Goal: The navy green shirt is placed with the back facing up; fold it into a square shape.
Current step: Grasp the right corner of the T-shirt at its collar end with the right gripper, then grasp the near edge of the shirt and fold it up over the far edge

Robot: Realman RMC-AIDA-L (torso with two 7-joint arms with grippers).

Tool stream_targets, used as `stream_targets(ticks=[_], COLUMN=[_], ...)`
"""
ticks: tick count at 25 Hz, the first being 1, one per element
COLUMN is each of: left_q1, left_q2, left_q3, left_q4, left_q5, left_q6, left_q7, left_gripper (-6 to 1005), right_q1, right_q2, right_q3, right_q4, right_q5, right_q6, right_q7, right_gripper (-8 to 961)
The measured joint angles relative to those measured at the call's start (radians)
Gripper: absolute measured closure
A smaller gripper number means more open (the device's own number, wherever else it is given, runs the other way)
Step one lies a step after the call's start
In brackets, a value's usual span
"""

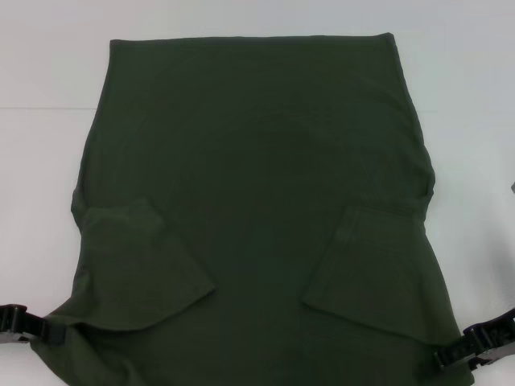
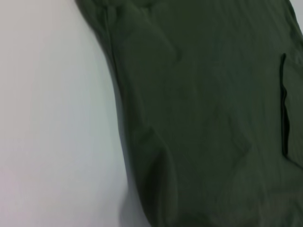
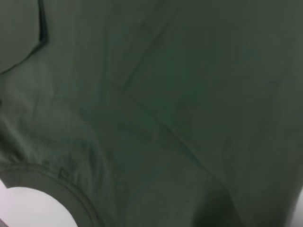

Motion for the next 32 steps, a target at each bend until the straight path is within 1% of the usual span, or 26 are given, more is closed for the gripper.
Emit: stream_targets(ticks=[7, 11, 16, 19, 25, 32], left_q1=[0.001, 0.003, 0.003, 0.003, 0.003, 0.0], left_q2=[0.0, 0.0, 0.001, 0.001, 0.002, 0.004], left_q3=[0.0, 0.0, 0.0, 0.0, 0.0, 0.0], left_q4=[0.001, 0.004, 0.005, 0.004, 0.005, 0.001], left_q5=[-0.009, -0.023, -0.026, -0.026, -0.027, -0.028], left_q6=[0.0, 0.005, 0.005, 0.002, -0.002, 0.002], left_q7=[0.006, 0.007, 0.007, 0.008, 0.01, 0.02], left_gripper=[984, 984, 984, 984, 984, 984], right_q1=[0.011, 0.011, 0.016, 0.019, 0.021, 0.02], right_q2=[0.002, 0.011, 0.016, 0.019, 0.019, 0.012], right_q3=[0.0, -0.021, -0.058, -0.067, -0.067, -0.061], right_q4=[0.003, -0.009, -0.002, -0.002, -0.006, -0.002], right_q5=[-0.001, -0.004, -0.005, -0.005, -0.002, 0.001], right_q6=[0.007, 0.036, 0.048, 0.046, 0.043, 0.04], right_q7=[0.003, -0.009, -0.011, -0.009, -0.009, -0.026], right_gripper=[127, 127, 294, 534, 740, 834])
